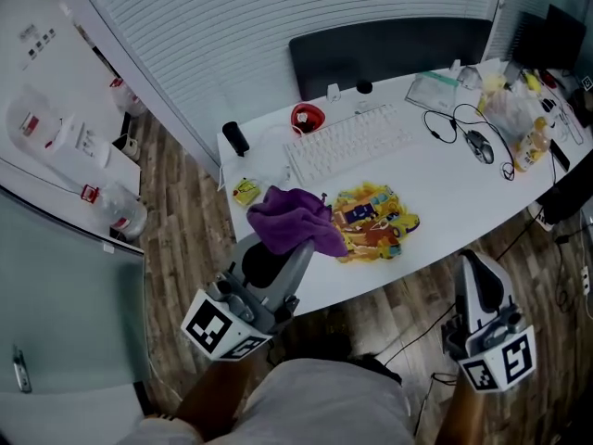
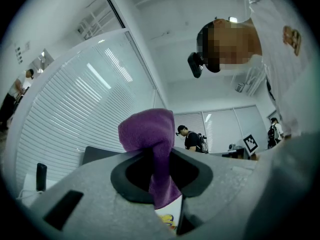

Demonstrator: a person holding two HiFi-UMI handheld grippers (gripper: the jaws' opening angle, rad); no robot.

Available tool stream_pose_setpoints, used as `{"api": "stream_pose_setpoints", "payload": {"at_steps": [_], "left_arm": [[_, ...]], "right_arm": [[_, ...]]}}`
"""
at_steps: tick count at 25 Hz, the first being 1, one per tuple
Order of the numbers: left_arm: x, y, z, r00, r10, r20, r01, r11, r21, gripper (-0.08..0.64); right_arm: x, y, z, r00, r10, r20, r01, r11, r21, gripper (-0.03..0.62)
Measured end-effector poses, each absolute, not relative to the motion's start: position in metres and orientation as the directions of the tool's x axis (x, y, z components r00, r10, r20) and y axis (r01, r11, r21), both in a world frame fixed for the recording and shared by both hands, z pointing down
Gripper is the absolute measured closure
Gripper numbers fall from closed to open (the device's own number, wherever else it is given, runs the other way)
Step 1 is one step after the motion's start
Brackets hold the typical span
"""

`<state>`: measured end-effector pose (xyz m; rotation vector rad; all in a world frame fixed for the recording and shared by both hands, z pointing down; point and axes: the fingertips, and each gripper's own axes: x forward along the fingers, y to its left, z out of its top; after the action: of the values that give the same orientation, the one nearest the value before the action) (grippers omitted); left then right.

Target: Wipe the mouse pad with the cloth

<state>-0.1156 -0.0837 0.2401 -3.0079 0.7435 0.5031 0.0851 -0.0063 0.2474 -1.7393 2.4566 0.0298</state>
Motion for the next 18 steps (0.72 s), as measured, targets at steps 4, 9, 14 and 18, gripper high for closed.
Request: {"api": "stream_pose_setpoints", "payload": {"at_steps": [4, 9, 14, 18], "left_arm": [[-0.112, -0.1, 0.243, 0.841, -0.451, -0.299, -0.446, -0.891, 0.089, 0.479], [-0.107, -0.111, 0.249, 0.846, -0.454, -0.279, -0.442, -0.89, 0.109, 0.479], [-0.096, -0.119, 0.261, 0.856, -0.463, -0.23, -0.445, -0.886, 0.13, 0.479], [-0.085, -0.125, 0.269, 0.858, -0.478, -0.187, -0.454, -0.877, 0.161, 0.479]], "right_arm": [[0.087, -0.026, 0.254, -0.323, -0.943, -0.081, -0.943, 0.327, -0.057, 0.581], [0.09, -0.045, 0.268, -0.325, -0.945, -0.031, -0.944, 0.326, -0.052, 0.581], [0.095, -0.06, 0.283, -0.339, -0.94, 0.02, -0.94, 0.338, -0.047, 0.58], [0.099, -0.072, 0.294, -0.35, -0.935, 0.054, -0.937, 0.348, -0.046, 0.58]]}}
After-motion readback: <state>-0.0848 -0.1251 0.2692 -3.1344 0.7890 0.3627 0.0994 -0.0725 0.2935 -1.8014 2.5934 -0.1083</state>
